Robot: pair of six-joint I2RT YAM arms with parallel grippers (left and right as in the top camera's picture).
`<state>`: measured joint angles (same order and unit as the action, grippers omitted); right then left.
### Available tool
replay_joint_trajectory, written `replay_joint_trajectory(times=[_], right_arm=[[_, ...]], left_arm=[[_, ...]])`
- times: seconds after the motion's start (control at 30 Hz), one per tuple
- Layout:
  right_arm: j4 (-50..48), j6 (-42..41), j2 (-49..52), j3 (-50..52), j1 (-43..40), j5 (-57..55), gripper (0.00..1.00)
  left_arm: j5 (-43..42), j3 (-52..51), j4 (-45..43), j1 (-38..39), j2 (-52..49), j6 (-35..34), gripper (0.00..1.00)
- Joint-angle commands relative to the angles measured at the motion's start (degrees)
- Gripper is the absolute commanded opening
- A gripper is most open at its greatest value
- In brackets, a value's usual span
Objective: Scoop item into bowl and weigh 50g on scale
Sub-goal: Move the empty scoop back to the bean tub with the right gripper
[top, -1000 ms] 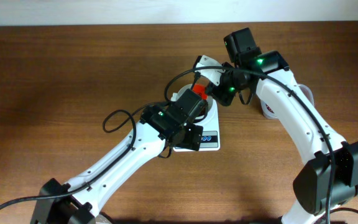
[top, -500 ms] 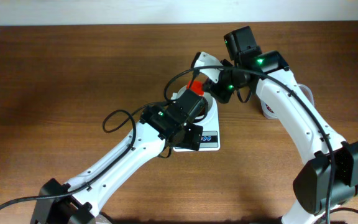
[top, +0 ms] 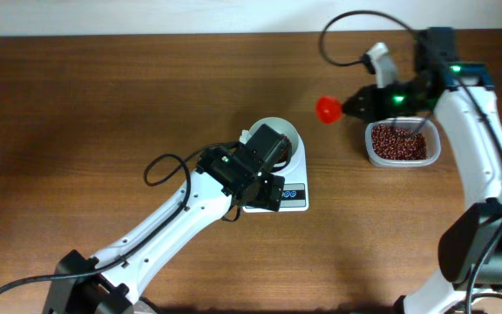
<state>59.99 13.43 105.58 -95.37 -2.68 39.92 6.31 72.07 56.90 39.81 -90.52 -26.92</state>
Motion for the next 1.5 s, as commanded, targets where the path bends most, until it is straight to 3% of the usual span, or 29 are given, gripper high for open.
replay_joint_trajectory(times=[0.0, 0.17, 0.4, 0.63, 1.23, 1.47], right_arm=[[3.3, -0.6, -1.0, -1.1, -5.8, -5.0, 0.04], [7.5, -0.7, -1.0, -1.1, -11.0, -21.2, 0.04], [7.4, -0.7, 0.3, -0.9, -11.6, -34.6, 0.04], [4.9, -2.2, 6.1, 1.4, -11.6, -35.3, 0.04], [3.6, -3.4, 10.1, 2.2, -11.8, -12.5, 0.04], [4.4, -3.4, 10.1, 2.2, -17.5, -5.1, 0.04]], left_arm=[[0.8, -0.6, -0.1, 0.2, 0.2, -0.9, 0.99], [0.9, -0.6, -0.1, 0.2, 0.2, -0.9, 0.99], [0.8, -0.6, -0.1, 0.2, 0.2, -0.9, 0.99], [0.9, -0.6, -0.1, 0.2, 0.2, -0.9, 0.99], [0.9, -0.6, -0.1, 0.2, 0.2, -0.9, 0.99], [0.8, -0.6, -0.1, 0.2, 0.2, -0.9, 0.99]])
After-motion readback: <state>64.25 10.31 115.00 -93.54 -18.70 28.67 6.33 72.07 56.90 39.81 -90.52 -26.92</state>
